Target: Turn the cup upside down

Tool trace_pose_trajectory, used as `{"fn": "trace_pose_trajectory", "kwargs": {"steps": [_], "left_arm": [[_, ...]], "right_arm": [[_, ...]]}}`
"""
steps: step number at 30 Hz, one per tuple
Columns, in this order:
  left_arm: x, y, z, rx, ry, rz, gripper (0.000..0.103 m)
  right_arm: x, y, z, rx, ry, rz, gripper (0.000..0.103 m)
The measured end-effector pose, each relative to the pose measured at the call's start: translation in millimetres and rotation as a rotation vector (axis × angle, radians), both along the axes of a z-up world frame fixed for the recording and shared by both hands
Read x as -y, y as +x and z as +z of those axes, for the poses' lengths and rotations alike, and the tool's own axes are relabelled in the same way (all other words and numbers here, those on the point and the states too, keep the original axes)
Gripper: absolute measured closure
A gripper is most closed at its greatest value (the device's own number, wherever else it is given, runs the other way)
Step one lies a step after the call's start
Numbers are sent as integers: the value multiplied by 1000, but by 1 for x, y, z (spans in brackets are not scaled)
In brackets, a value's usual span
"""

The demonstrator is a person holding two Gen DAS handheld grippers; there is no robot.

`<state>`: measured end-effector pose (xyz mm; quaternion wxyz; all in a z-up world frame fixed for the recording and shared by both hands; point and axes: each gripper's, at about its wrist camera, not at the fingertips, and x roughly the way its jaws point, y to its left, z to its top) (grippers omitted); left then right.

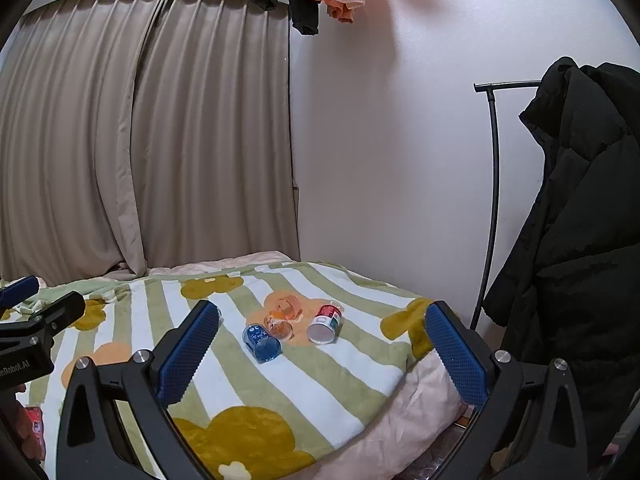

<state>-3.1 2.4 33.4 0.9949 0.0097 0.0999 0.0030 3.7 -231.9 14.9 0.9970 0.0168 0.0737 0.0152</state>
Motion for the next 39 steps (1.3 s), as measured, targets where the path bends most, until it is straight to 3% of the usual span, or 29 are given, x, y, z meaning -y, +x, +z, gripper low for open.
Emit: {"fn": "trace_pose_trajectory", "kwargs": {"steps": [16,39], "left_arm": [[2,-1,10,14,-3,-4,0],[2,-1,12,15,-3,-9,0]], "right_arm": [[2,-2,17,23,-7,-12,0],[-2,-3,20,36,-20,-6,0]]}}
